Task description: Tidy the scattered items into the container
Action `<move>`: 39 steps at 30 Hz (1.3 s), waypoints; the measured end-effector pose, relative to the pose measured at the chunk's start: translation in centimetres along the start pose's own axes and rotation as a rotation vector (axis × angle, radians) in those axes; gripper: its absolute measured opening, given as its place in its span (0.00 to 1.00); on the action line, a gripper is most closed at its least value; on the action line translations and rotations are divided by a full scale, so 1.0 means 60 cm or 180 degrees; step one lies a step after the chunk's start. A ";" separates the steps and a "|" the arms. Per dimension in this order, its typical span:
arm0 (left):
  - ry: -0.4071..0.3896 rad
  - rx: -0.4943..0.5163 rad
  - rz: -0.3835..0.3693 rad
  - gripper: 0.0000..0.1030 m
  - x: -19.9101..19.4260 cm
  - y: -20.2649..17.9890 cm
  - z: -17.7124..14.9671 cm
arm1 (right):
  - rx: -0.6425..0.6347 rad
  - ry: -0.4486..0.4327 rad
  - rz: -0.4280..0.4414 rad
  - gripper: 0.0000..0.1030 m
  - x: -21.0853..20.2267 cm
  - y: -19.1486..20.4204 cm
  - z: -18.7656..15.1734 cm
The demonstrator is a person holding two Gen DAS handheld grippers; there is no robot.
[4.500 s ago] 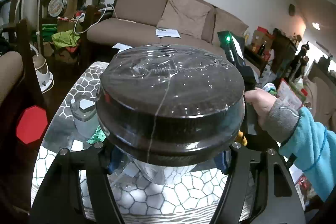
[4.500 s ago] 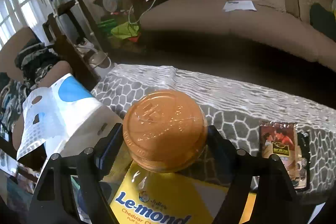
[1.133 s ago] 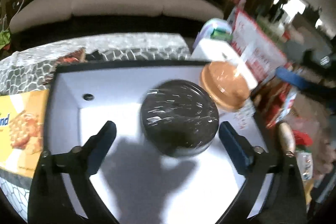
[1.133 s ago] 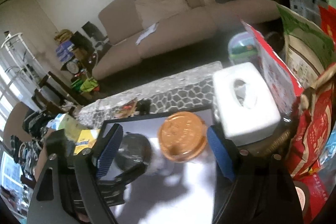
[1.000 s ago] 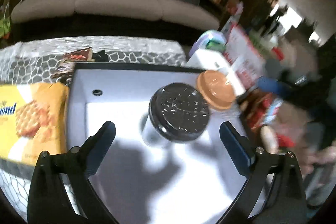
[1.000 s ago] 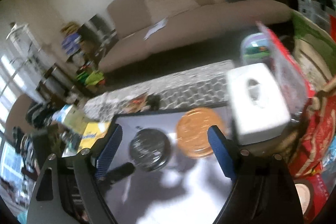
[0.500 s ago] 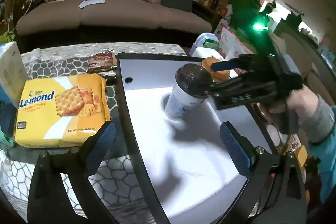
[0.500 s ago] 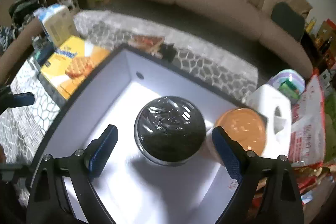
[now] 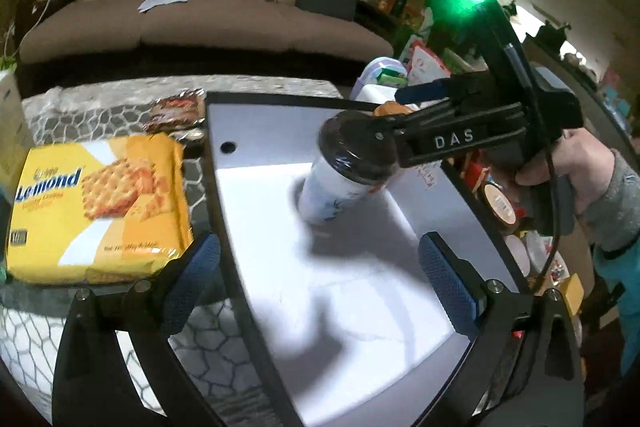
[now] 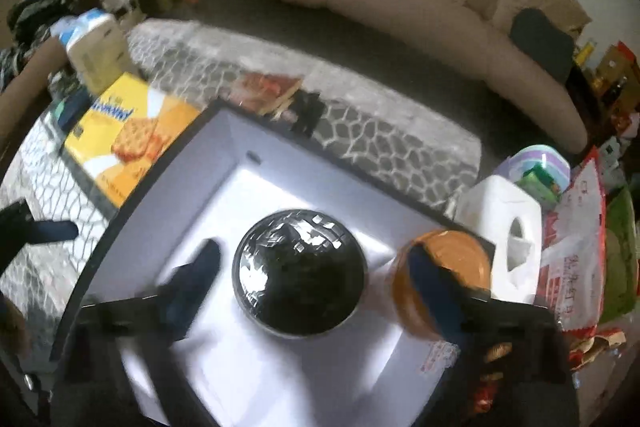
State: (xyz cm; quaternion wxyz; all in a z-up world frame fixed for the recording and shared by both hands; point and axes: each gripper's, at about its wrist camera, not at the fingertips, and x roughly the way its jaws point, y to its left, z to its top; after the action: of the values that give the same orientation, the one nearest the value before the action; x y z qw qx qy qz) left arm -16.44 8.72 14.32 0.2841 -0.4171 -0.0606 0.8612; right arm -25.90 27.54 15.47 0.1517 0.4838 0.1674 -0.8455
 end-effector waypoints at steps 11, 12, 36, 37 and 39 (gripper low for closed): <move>0.0000 0.0134 -0.0057 0.97 0.009 -0.022 -0.002 | -0.0461 0.0534 0.0080 0.83 0.075 0.014 -0.001; 0.0006 0.0143 -0.0046 0.97 0.013 -0.021 -0.002 | -0.0454 0.0508 0.0083 0.82 0.074 0.014 -0.001; 0.0049 0.0092 -0.0071 0.97 0.036 -0.025 0.000 | -0.0003 -0.0220 -0.0095 0.94 -0.012 -0.085 0.024; 0.0051 0.0106 -0.0079 0.97 0.037 -0.029 0.002 | 0.0072 -0.0230 -0.0112 0.94 -0.022 -0.103 0.019; 0.0041 0.0146 -0.0063 0.97 0.038 -0.037 0.007 | 0.0171 -0.0228 -0.0132 0.94 -0.032 -0.129 0.006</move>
State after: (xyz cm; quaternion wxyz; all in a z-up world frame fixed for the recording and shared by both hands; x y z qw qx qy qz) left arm -16.90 11.85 13.77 0.3026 -0.4154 -0.0432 0.8568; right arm -28.47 34.51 18.37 0.1271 0.4536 0.1491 -0.8694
